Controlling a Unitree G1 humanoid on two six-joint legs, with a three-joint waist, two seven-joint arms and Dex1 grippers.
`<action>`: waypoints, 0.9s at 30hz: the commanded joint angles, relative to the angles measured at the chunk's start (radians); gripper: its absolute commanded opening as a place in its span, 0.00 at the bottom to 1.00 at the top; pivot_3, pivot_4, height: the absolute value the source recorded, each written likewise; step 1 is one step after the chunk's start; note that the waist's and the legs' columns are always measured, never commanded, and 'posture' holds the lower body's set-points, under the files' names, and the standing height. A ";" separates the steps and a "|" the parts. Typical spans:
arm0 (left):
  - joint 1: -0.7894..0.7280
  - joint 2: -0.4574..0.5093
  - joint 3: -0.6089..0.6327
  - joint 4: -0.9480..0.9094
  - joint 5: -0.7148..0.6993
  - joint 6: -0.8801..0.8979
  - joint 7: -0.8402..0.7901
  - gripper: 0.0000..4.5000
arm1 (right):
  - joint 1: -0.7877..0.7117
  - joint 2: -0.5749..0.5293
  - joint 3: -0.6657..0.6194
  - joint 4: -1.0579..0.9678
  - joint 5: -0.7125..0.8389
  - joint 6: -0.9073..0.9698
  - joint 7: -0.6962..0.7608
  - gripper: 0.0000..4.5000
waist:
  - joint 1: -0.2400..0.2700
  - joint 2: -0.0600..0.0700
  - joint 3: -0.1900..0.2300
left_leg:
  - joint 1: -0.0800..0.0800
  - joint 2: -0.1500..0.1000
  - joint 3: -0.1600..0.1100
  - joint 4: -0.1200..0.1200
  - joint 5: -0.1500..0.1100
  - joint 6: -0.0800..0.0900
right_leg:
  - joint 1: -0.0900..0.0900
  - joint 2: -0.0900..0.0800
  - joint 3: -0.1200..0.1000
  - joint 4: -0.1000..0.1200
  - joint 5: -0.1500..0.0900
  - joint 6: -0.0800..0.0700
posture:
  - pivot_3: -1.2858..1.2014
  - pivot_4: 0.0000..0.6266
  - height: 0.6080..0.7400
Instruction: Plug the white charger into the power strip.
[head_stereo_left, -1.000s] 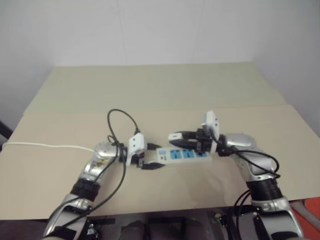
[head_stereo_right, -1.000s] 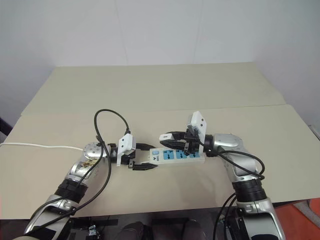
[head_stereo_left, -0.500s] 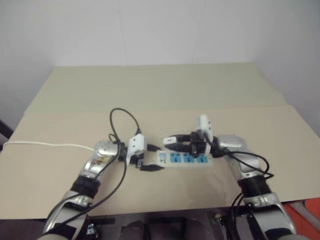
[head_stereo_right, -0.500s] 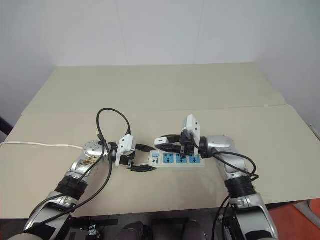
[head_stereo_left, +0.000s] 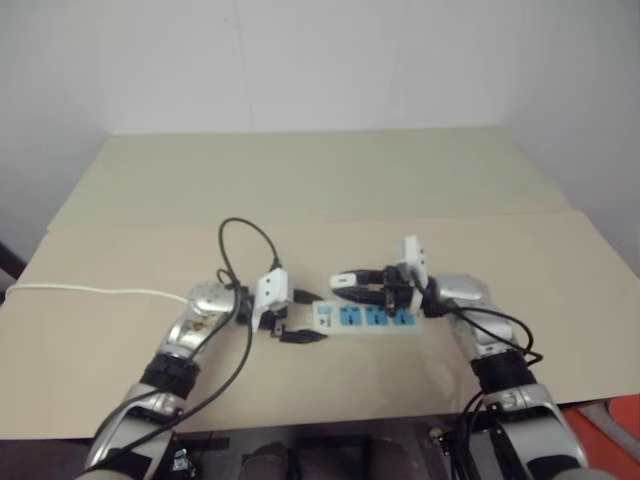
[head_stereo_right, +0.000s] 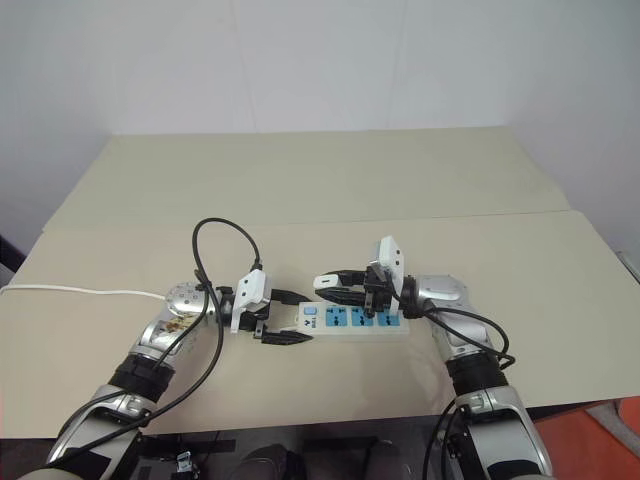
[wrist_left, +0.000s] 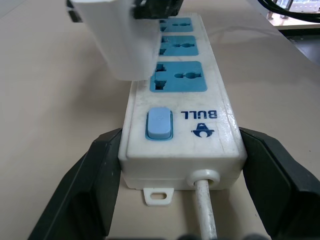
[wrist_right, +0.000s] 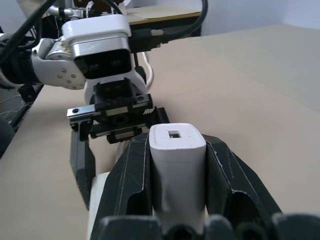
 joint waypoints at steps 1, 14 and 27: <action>0.017 0.015 -0.016 -0.013 0.018 0.013 -0.005 0.72 | 0.020 -0.012 0.016 -0.035 0.002 0.033 0.016 0.24 | 0.000 0.000 0.000 | 0.000 0.000 0.000 0.000 0.000 0.000 | 0.000 0.000 0.000 0.000 0.000 0.000 | 0.52 0.24 1.00; 0.017 0.016 -0.015 -0.017 0.017 0.014 -0.001 0.72 | 0.001 0.020 0.047 0.082 -0.065 -0.039 -0.011 0.24 | -0.002 0.000 0.000 | 0.002 0.000 0.000 0.000 0.000 0.000 | 0.001 0.000 0.000 0.000 0.000 0.000 | 0.52 0.24 1.00; 0.012 0.012 -0.015 -0.008 0.020 0.016 0.003 0.72 | 0.039 0.022 0.069 -0.009 -0.023 0.018 0.007 0.24 | -0.003 0.000 0.000 | 0.010 0.003 0.000 -0.003 0.000 0.000 | 0.009 0.000 0.000 -0.002 0.000 -0.001 | 0.52 0.24 1.00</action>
